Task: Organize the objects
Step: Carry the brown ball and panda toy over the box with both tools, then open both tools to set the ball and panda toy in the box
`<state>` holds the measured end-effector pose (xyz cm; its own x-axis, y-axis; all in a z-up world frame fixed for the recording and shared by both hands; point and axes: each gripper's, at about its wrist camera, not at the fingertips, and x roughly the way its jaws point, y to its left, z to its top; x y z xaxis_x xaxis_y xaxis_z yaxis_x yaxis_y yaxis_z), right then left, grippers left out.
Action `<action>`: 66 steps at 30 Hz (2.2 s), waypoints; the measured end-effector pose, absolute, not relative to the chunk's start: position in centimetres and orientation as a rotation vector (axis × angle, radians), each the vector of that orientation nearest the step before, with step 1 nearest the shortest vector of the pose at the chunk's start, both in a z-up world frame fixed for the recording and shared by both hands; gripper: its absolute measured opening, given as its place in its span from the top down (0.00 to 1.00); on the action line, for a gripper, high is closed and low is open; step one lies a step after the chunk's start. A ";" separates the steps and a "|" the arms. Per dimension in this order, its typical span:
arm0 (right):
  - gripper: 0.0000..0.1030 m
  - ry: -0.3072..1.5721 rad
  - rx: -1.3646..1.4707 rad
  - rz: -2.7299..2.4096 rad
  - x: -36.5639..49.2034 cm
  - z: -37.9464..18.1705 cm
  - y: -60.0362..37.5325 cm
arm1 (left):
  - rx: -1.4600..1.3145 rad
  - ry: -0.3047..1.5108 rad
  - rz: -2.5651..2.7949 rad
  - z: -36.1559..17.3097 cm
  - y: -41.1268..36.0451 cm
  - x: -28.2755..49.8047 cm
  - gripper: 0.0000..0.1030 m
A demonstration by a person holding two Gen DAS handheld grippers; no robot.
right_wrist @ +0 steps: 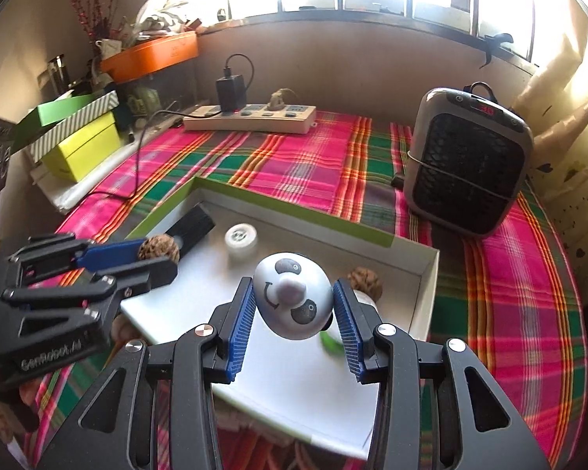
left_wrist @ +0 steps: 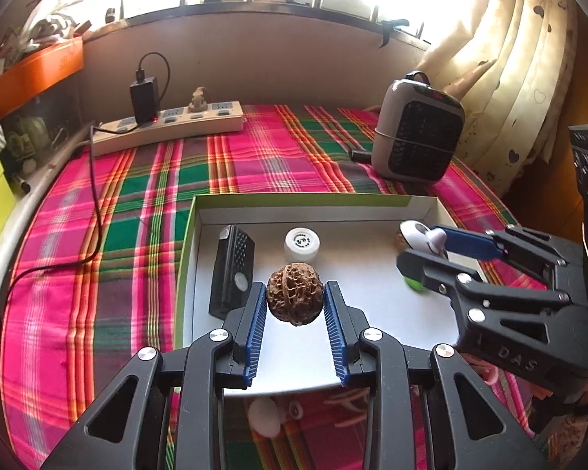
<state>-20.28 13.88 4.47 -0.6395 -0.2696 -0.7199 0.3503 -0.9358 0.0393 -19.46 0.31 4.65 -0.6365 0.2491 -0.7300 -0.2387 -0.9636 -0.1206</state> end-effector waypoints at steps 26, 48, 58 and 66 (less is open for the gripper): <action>0.59 0.220 1.242 -2.533 -25.4 1.9 12.3 | -1.248 0.026 2.586 2.1 0.7 -22.1 0.73; 0.59 0.273 1.308 -2.522 -25.8 1.2 11.8 | -1.262 0.039 2.573 1.8 1.1 -22.2 0.73; 0.59 0.269 1.311 -2.527 -25.7 1.2 11.8 | -1.273 0.053 2.567 1.6 1.2 -22.2 0.72; 0.59 0.265 1.311 -2.539 -25.7 1.3 11.8 | -1.268 0.050 2.562 1.7 1.2 -22.2 0.68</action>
<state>-25.73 11.82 1.31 -0.5538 -0.1545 -0.8182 0.3201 -0.9466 -0.0380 -22.15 1.23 1.70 -0.5746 0.2348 -0.7840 -0.2654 -0.9597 -0.0929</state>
